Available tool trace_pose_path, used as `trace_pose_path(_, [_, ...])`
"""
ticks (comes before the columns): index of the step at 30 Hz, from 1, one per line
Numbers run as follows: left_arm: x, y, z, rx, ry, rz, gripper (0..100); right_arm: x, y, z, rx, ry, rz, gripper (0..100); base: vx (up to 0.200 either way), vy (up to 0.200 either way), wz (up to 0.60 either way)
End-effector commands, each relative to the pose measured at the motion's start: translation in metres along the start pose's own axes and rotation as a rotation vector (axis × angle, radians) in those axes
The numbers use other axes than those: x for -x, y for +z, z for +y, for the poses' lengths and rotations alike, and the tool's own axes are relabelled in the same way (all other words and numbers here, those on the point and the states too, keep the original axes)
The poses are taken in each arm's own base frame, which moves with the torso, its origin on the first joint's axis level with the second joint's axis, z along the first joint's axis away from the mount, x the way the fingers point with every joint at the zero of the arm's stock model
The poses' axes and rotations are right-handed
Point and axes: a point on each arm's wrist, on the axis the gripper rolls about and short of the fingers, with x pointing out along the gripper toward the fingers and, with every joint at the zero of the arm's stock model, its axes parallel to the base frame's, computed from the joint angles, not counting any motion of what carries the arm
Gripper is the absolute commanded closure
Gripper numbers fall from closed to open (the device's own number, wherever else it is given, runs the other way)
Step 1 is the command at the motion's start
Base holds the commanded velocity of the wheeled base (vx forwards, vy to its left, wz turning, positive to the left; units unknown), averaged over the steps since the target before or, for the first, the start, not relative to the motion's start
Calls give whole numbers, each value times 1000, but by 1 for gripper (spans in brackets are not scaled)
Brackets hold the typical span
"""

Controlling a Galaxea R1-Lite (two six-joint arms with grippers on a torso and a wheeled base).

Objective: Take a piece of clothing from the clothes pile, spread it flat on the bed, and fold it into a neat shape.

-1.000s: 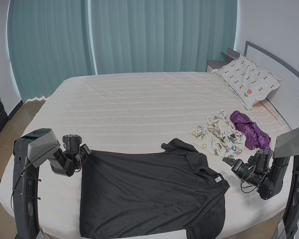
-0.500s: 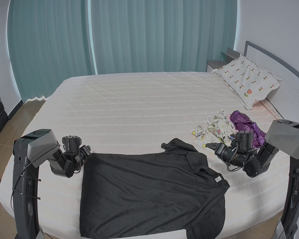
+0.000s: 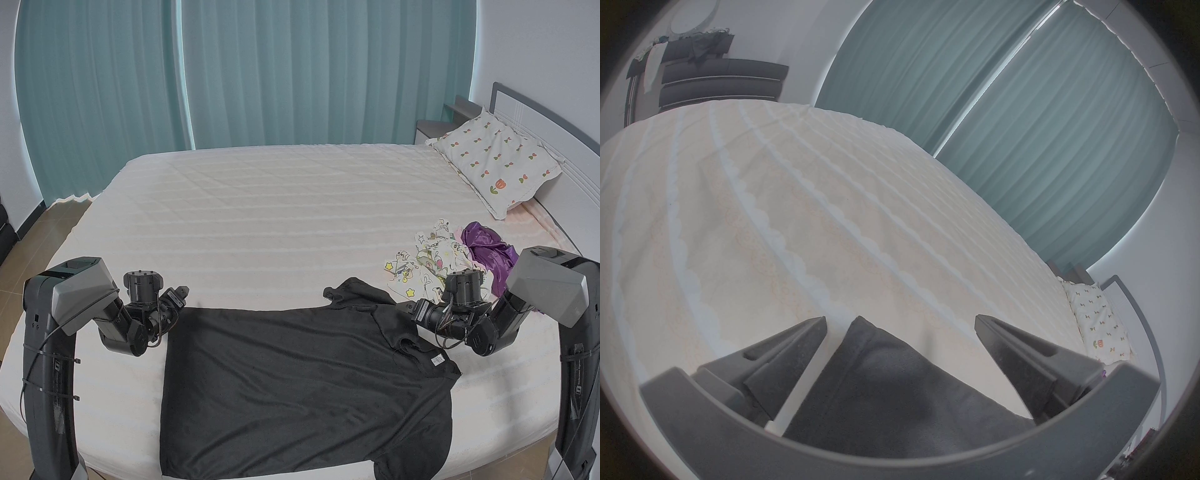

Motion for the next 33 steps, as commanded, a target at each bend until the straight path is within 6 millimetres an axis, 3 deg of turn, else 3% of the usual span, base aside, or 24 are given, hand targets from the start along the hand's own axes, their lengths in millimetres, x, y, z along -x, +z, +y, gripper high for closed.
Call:
trace_pose_path(1, [3, 0, -3, 1, -6, 3, 0, -17, -3, -12, -5, -30, -5, 0, 0, 0, 0])
trace_pose_path(5, [3, -1, -2, 1, -4, 5, 0, -22, -5, -14, -5, -23, 7, 0, 0, 0, 0])
trace_pose_path(6, [3, -1, -2, 3, -4, 5, 0, -27, -8, -16, -6, -25, 13, 100, 0, 0, 0])
trace_pose_path(9, [3, -2, 0, 1, 1, 9, 0, -39, -12, -21, -8, -42, 18, 100, 0, 0, 0])
trace_pose_path(25, [4, -6, 1, -1, 8, 20, 0, -49, 31, -4, 41, 87, -220, 100, 0, 0, 0])
trace_pose_path(32, [5, -8, 2, -2, 12, 28, 0, -55, 27, -8, 105, 74, -216, 100, 0, 0, 0])
trace_pose_path(33, [5, -8, 2, -2, 12, 28, 0, -56, 26, -9, 109, 71, -212, 0, 0, 0, 0])
